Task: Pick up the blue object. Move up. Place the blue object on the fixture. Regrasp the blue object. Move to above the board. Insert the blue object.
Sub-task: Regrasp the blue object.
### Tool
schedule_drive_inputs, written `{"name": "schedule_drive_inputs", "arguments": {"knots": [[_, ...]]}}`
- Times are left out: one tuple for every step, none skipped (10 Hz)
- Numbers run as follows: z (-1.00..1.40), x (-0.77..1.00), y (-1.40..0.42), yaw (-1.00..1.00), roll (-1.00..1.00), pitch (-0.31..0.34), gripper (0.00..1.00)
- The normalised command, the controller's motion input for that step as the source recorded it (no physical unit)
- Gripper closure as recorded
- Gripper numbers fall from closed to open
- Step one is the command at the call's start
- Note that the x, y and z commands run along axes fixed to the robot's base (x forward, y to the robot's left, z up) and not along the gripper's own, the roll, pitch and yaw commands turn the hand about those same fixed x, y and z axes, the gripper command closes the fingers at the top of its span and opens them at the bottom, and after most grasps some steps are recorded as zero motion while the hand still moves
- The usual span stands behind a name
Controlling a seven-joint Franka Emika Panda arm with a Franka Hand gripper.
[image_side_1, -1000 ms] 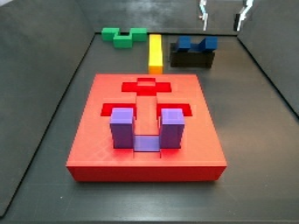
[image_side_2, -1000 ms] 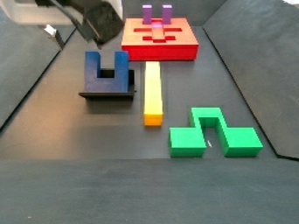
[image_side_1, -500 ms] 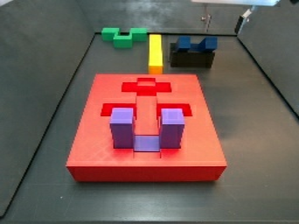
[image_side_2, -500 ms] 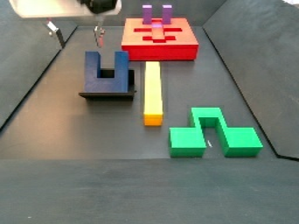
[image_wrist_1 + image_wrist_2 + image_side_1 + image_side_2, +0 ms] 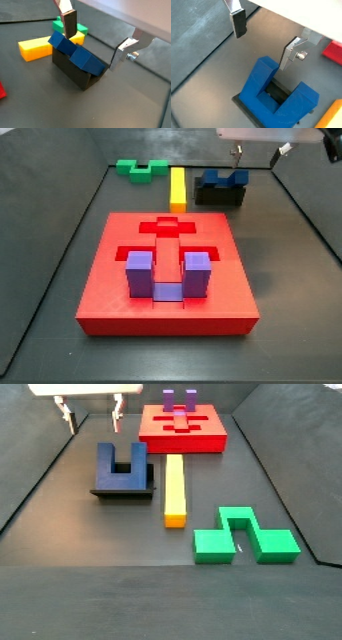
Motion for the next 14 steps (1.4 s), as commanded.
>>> {"name": "schedule_drive_inputs", "arguments": {"knots": [[0.0, 0.0, -0.22, 0.0, 1.0, 0.069, 0.0], [-0.01, 0.04, -0.18, 0.0, 1.0, 0.111, 0.0], [-0.12, 0.1, -0.14, 0.0, 1.0, 0.157, 0.0], [-0.28, 0.11, -0.01, 0.0, 0.97, 0.183, 0.0], [-0.31, 0.19, 0.0, 0.0, 0.91, 0.206, 0.0], [-0.32, 0.22, 0.01, 0.03, 0.86, 0.231, 0.0], [-0.38, 0.2, 0.07, 0.06, 0.74, 0.277, 0.0], [-0.36, 0.07, 0.02, 0.03, 0.63, 0.246, 0.0], [-0.33, 0.11, 0.0, 0.06, 0.64, 0.254, 0.0], [-0.29, 0.17, 0.0, 0.06, 0.58, 0.254, 0.0], [-0.26, 0.1, 0.0, 0.03, 0.61, 0.257, 0.0], [-0.13, 0.12, 0.0, 0.0, 0.5, 0.274, 0.0], [-0.12, 0.08, 0.0, 0.0, 0.28, 0.186, 0.0], [-0.09, 0.12, 0.09, 0.0, 0.0, 0.089, 0.0]]}}
